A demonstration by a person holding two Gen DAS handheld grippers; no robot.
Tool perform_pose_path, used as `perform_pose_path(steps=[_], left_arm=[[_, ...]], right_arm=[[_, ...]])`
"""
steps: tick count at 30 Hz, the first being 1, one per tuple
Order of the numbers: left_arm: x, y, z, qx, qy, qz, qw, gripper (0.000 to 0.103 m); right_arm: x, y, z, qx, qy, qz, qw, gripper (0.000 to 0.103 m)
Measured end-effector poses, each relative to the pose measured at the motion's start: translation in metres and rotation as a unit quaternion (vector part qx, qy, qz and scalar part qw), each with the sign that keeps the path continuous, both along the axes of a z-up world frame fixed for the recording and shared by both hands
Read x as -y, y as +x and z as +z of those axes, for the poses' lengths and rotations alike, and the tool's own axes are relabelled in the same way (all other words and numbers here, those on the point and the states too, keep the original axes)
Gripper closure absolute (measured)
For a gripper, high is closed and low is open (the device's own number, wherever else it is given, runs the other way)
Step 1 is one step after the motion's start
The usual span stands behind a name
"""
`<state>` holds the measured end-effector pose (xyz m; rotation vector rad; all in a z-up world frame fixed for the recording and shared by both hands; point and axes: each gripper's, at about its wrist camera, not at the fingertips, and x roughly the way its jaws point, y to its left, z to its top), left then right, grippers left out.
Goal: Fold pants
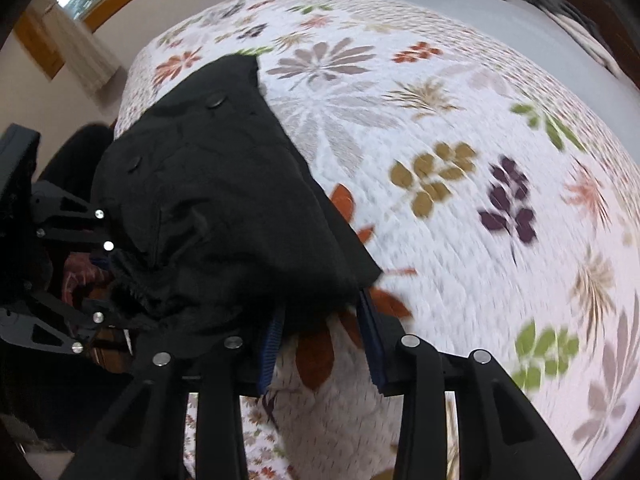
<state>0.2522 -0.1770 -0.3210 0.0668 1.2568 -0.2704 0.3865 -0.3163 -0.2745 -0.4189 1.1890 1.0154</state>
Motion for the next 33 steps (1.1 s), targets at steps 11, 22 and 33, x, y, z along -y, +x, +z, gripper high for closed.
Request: perform_pose_path(steps=[11,22,33], left_arm=[[0.018,-0.020,0.000,0.028,0.021,-0.055,0.9979,0.036],[-0.035,-0.075,0.035,0.029,-0.041,-0.027,0.9984,0.018],[-0.198,-0.122,0.055,0.023,-0.097,0.148,0.9840,0.013]], right_arm=[[0.068,-0.033,0.031,-0.093,0.172,-0.273,0.942,0.046],[0.023,-0.032,0.018,-0.174,0.307,-0.330,0.876,0.048],[0.032,-0.087,0.026,-0.159,0.297,-0.395,0.855,0.051]])
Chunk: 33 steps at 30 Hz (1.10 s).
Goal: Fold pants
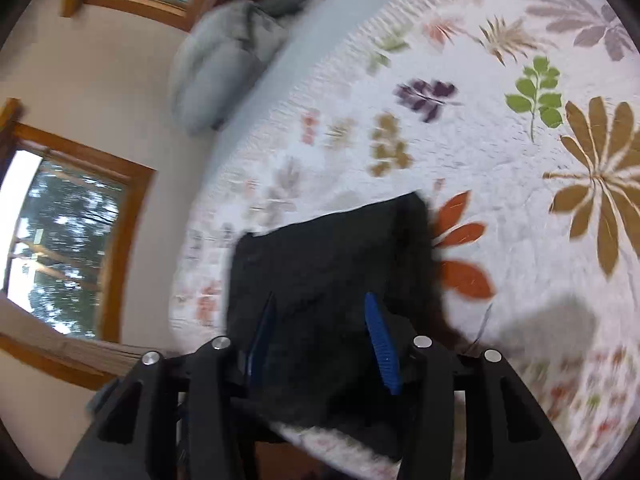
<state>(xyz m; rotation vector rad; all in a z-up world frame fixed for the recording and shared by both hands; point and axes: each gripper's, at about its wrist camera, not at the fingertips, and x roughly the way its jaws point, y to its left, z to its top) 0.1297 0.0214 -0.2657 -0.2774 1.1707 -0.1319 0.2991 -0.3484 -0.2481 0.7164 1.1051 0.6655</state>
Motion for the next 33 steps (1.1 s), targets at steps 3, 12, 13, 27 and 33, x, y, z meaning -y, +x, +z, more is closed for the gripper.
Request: perform_pose_path(steps=[3,12,13,27,33], left_arm=[[-0.028,-0.009,-0.004,-0.003,0.004,0.023,0.9997,0.013],[-0.089,-0.018,0.003,0.010,-0.026,0.069,0.9972,0.013],[-0.095,-0.017,0.003,0.013,-0.023,0.069,0.9973,0.013],[-0.153,0.068,-0.021,-0.007,-0.155,0.093,0.9836,0.012],[-0.160,0.088,-0.035,-0.020,-0.203,0.081,0.9757,0.012]], right_arm=[[-0.016,-0.027,0.002,-0.001,0.010,0.014,1.000,0.051],[-0.018,-0.044,-0.055,-0.074,-0.034,-0.050,0.995,0.070],[-0.019,-0.046,-0.050,-0.073,-0.037,-0.047,0.996,0.069],[-0.012,0.039,-0.008,-0.047,0.053,-0.094,0.993,0.038],[-0.012,0.059,-0.064,-0.114,0.004,-0.096,0.989,0.049]])
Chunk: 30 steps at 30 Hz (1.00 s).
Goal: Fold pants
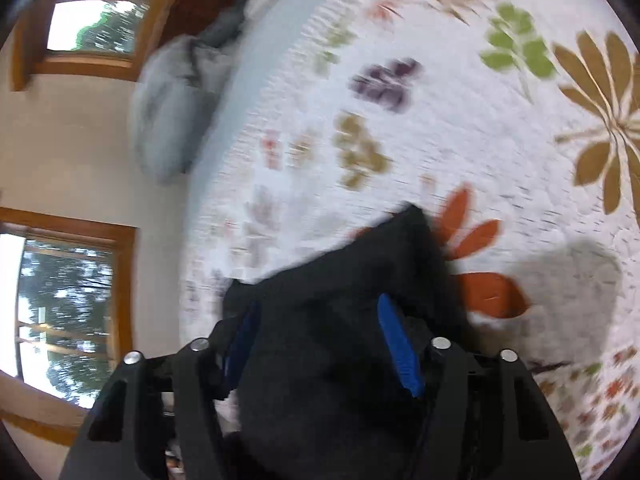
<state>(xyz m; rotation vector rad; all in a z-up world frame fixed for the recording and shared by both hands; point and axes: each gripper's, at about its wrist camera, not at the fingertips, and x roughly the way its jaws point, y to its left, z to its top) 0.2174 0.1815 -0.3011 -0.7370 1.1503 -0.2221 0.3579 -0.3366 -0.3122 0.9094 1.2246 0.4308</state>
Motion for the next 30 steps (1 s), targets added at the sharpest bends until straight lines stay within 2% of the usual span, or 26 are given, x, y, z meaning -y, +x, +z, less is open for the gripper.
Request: perform_pose_path(steps=[2,3,4,6,8,10,12,16,22,30], left_arm=[[-0.003,0.012,-0.008,-0.004,-0.034,-0.018,0.9993,0.012],[-0.005,0.017,-0.012,-0.005,-0.051,-0.025,0.9984,0.012],[-0.007,0.024,-0.016,-0.008,-0.073,-0.035,0.9967,0.012],[-0.007,0.037,-0.023,-0.011,-0.103,-0.058,0.9929,0.012],[-0.008,0.050,-0.031,-0.017,-0.129,-0.080,0.9883,0.012],[-0.010,0.063,-0.044,-0.030,-0.160,-0.092,0.9824,0.011],[-0.013,0.075,-0.059,-0.047,-0.183,-0.099,0.9769,0.010],[-0.021,0.092,-0.077,-0.065,-0.211,-0.086,0.9716,0.008],[-0.020,0.106,-0.088,-0.070,-0.225,-0.100,0.9667,0.007],[0.029,0.125,-0.108,-0.085,-0.239,-0.171,0.9520,0.007]], right_arm=[[0.009,-0.004,0.004,0.006,0.011,-0.003,1.000,0.045],[0.018,-0.008,0.013,0.024,0.018,-0.003,1.000,0.034],[0.026,-0.013,0.021,0.039,0.026,0.002,0.999,0.018],[0.039,-0.021,0.027,0.041,0.015,0.017,0.999,0.005],[0.048,-0.026,0.025,0.024,-0.010,0.044,0.999,0.003],[0.054,-0.035,0.016,0.006,-0.014,0.080,0.997,0.003],[0.054,-0.040,0.002,-0.016,-0.004,0.106,0.994,0.003],[0.041,-0.038,-0.019,-0.049,0.040,0.129,0.990,0.003],[0.015,-0.032,-0.045,-0.073,0.065,0.156,0.983,0.003],[0.011,-0.032,-0.053,-0.080,0.087,0.153,0.981,0.003]])
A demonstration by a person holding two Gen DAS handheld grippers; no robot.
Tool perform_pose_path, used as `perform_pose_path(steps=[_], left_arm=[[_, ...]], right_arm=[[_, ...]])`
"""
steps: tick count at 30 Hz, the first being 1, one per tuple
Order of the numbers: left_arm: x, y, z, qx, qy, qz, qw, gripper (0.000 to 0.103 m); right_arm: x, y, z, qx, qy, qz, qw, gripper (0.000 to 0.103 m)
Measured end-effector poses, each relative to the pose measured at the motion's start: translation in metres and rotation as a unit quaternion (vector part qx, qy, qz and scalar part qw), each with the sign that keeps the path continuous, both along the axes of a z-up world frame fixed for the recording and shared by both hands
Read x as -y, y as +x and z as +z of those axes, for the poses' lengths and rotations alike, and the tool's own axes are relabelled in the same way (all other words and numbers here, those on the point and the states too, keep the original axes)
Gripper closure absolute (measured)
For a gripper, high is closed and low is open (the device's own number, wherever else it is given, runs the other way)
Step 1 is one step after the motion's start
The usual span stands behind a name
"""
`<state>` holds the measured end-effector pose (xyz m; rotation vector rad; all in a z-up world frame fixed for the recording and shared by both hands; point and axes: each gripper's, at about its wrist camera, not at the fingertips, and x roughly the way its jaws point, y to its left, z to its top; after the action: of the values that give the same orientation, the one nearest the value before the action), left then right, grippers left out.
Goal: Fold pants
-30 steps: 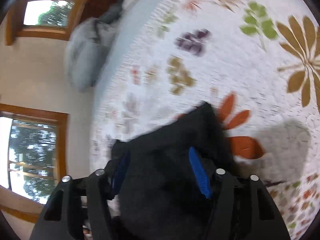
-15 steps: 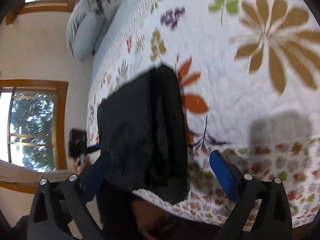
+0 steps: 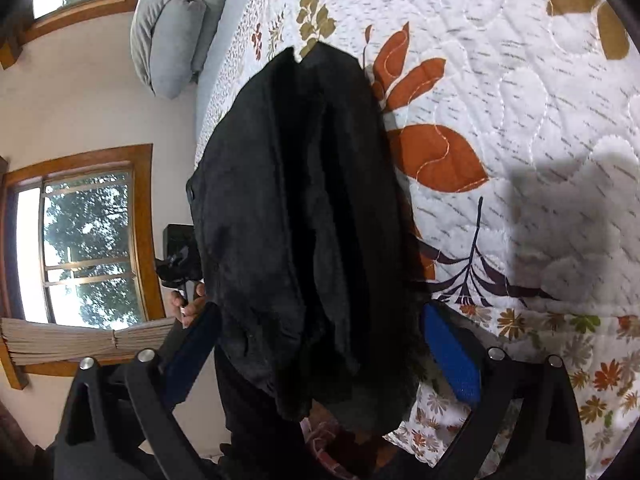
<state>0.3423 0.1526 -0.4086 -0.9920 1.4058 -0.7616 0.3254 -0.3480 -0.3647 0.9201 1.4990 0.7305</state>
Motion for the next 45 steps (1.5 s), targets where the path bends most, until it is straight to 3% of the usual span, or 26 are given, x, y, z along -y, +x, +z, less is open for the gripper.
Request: perform_pose_path(steps=[8,16,22,23,24,26,27,28,30,34,45], left_arm=[[0.033,0.015,-0.010,0.002,-0.017,-0.032,0.9993,0.006],[0.048,0.012,-0.009,0.014,-0.013,-0.056,0.9982,0.004],[0.066,0.010,-0.006,0.029,0.041,-0.075,0.9959,0.005],[0.069,0.010,-0.004,0.034,0.055,-0.073,0.9953,0.008],[0.070,0.009,-0.002,0.038,0.061,-0.075,0.9946,0.023],[0.068,0.008,-0.002,0.036,0.060,-0.065,0.9955,0.038],[0.067,0.007,-0.002,0.035,0.056,-0.059,0.9961,0.046],[0.066,0.005,-0.002,0.035,0.055,-0.051,0.9966,0.053],[0.064,0.003,0.001,0.037,0.058,-0.039,0.9969,0.061],[0.064,0.000,0.010,0.051,0.065,-0.030,0.9962,0.070],[0.052,0.006,0.034,0.064,0.085,-0.026,0.9940,0.074]], right_arm=[[-0.001,0.004,-0.004,-0.010,0.004,0.004,1.000,0.003],[-0.029,0.017,-0.011,-0.014,0.009,0.032,0.999,0.003],[-0.042,0.023,-0.016,-0.021,-0.004,0.044,0.999,0.003],[-0.044,0.023,-0.015,-0.021,-0.010,0.048,0.999,0.003],[-0.046,0.023,-0.013,-0.018,-0.014,0.052,0.998,0.003],[-0.049,0.022,-0.011,-0.015,-0.026,0.055,0.998,0.003],[-0.051,0.021,-0.009,-0.010,-0.028,0.058,0.998,0.007],[-0.053,0.020,-0.008,-0.010,-0.026,0.058,0.998,0.021],[-0.054,0.019,-0.008,-0.008,-0.018,0.050,0.999,0.038],[-0.052,0.015,0.001,0.007,-0.013,0.041,0.999,0.057],[-0.073,0.027,0.041,0.043,-0.012,0.049,0.998,0.066]])
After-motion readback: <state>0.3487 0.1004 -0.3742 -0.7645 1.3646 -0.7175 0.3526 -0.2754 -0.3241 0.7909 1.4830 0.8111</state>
